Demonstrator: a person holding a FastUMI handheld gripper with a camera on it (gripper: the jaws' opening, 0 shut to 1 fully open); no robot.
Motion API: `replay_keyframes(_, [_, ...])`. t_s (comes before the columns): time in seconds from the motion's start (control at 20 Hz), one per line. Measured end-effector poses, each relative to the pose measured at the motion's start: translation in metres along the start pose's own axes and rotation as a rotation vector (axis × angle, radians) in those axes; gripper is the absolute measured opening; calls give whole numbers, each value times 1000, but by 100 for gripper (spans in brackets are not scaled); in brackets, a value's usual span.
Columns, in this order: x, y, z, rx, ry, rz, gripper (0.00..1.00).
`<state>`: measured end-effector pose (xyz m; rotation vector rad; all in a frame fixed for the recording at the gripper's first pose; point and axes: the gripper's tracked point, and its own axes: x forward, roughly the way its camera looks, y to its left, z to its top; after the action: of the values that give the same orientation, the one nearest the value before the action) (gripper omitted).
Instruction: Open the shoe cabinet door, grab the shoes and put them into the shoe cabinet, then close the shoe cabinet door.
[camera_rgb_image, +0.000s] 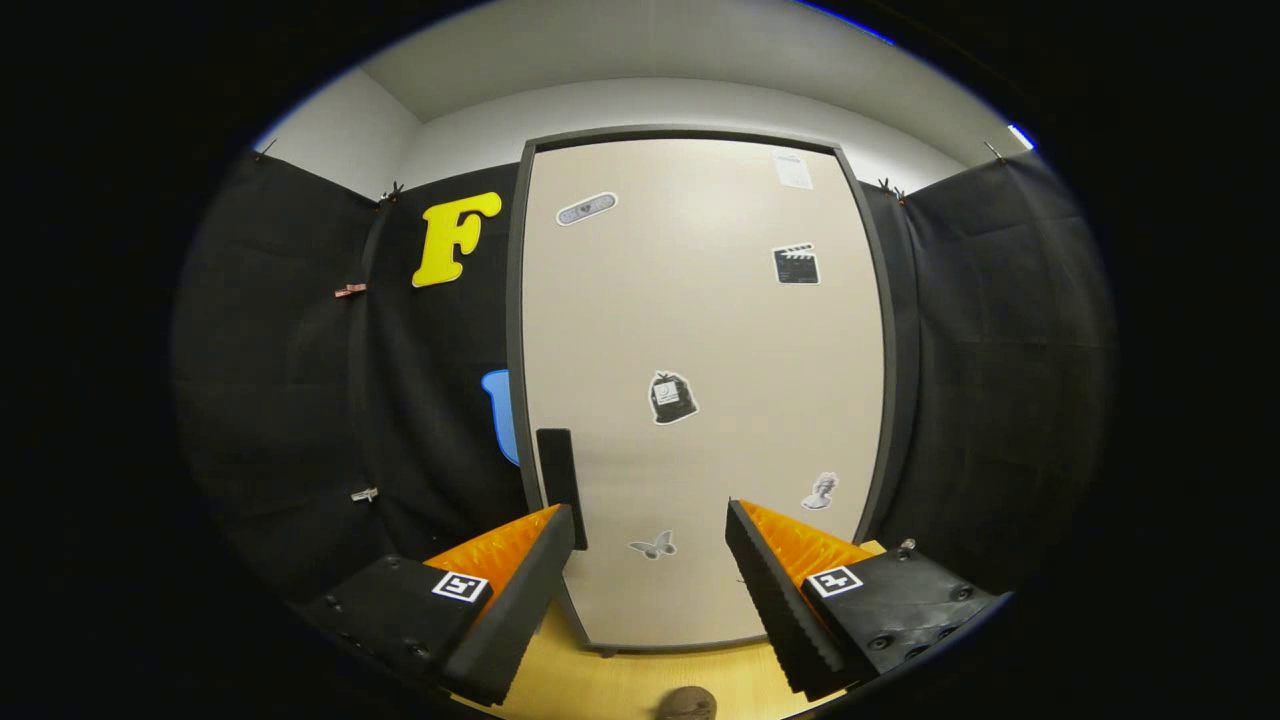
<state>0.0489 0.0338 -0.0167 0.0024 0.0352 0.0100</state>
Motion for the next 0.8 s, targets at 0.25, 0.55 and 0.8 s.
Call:
replay_keyframes(0.25, [34,33,-18,22,33,31,99])
replay_keyframes(0.55, [87,59,-37,37,61,30,100])
replay_keyframes(0.8, [114,58,-45,53,69,6,96])
